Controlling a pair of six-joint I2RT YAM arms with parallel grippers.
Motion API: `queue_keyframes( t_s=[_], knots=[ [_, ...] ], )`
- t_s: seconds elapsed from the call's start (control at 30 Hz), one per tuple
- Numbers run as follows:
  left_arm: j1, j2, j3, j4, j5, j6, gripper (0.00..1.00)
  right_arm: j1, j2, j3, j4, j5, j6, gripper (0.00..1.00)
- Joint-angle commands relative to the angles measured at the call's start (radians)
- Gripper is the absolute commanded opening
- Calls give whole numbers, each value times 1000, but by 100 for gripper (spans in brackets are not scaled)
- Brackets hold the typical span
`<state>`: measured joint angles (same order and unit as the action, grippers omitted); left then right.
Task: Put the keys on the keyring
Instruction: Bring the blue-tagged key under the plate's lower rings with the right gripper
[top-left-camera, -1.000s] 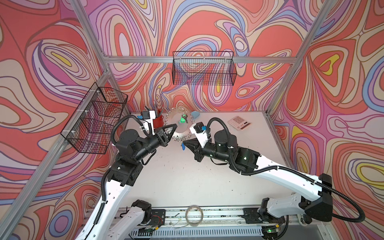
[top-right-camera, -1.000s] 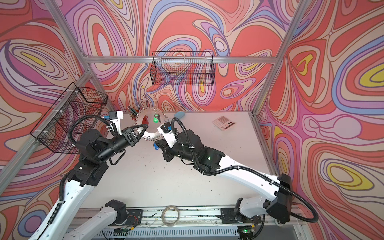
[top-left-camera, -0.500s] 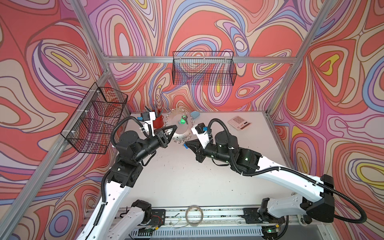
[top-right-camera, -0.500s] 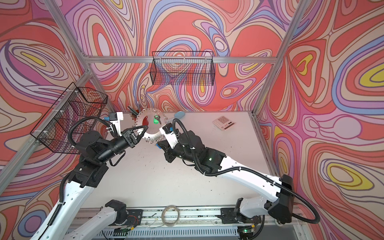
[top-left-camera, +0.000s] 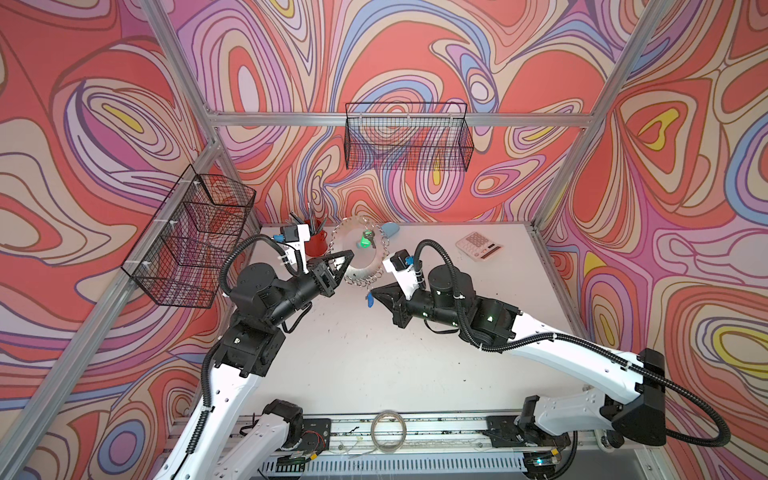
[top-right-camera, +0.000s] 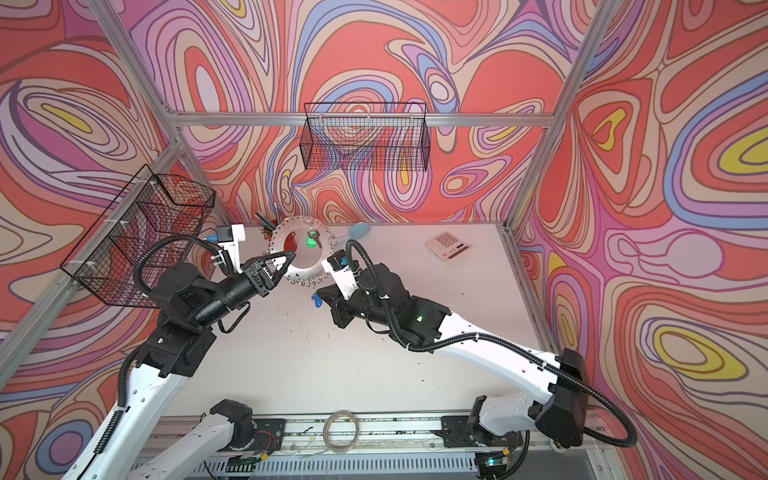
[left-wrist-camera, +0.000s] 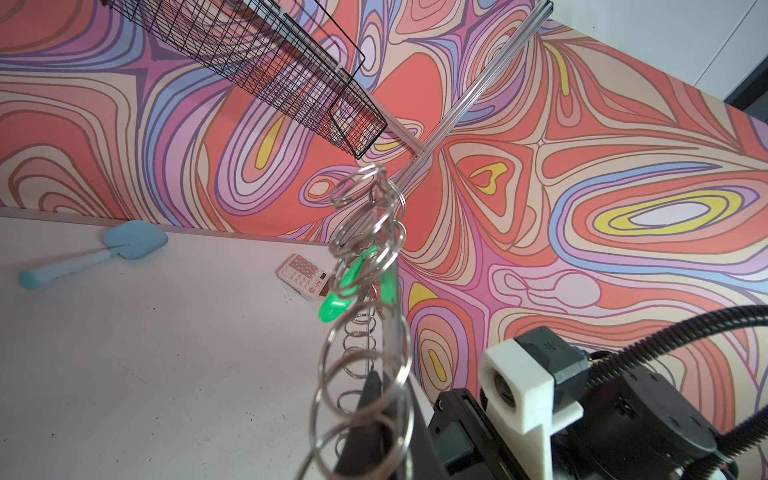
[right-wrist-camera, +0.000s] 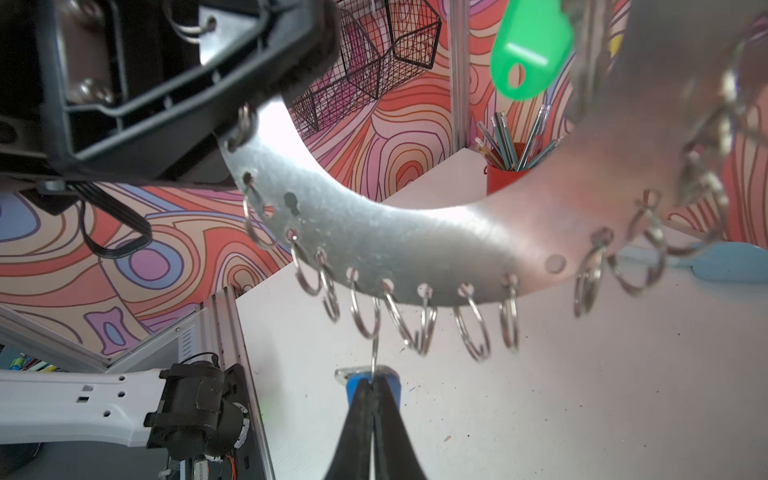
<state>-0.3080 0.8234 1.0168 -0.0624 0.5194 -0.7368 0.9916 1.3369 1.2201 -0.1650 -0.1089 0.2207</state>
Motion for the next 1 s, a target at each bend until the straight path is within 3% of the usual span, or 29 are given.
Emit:
queue_keyframes(
  t_s=[0.0,0.37,0.97],
  knots=[
    [-5,-18,-3,76,0,-9,0,-16,-26,-21,52,-64,30,0],
    [-4,-21,-1,53,-31,-6,0,-17,-19,17,13,-158,4,0],
    [-4,-21,-4,54,-33,-3,0,-17,-28,40,12,-120,-11,0]
  ],
)
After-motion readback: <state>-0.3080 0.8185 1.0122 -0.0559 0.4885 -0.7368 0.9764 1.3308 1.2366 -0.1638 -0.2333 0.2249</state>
